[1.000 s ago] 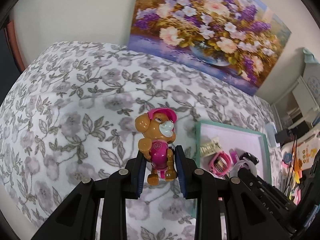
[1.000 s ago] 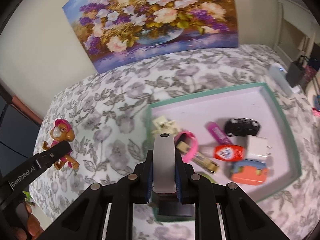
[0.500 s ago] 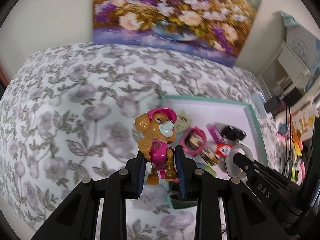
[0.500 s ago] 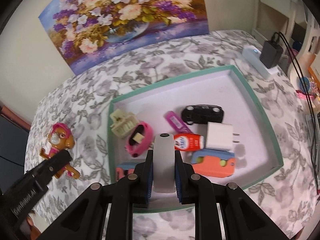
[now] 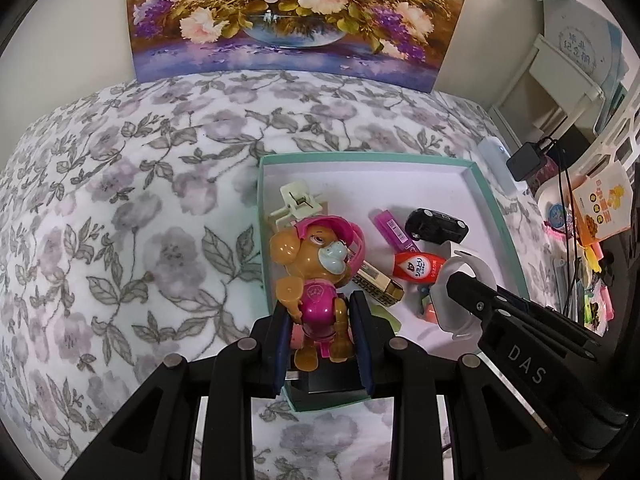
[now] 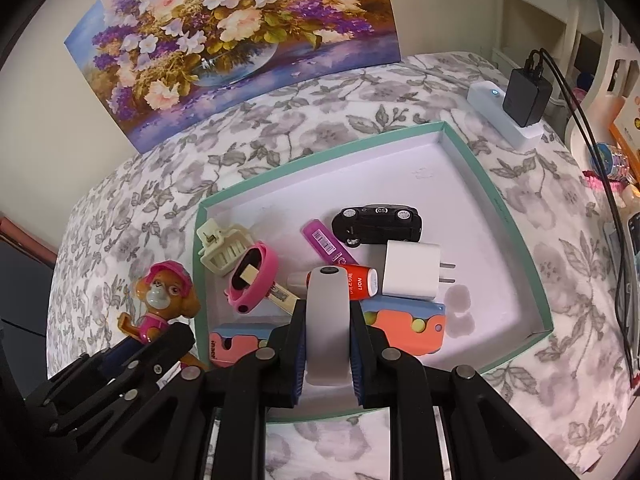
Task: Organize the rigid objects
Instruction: 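Carry the figurine and watch over the tray with both tools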
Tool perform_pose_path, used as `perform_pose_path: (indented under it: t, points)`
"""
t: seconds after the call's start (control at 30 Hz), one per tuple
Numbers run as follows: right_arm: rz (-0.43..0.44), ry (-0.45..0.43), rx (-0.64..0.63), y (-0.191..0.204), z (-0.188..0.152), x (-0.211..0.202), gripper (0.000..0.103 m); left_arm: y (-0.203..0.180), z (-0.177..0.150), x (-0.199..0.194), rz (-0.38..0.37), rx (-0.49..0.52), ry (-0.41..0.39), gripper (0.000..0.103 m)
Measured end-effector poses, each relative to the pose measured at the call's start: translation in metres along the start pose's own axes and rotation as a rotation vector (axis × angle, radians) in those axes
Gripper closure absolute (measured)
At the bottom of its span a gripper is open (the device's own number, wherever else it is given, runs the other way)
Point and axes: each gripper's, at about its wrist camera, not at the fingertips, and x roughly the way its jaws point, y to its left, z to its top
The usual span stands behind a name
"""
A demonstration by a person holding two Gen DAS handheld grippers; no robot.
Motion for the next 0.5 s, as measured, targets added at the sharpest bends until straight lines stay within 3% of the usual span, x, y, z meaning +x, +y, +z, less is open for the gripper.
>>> perform_pose_path:
  t: [0.5]
  points:
    - [-0.009, 0.043, -0.009, 0.001, -0.004, 0.011, 0.081, -0.004, -0.002, 0.014, -0.024, 0.011, 0.027, 0.073]
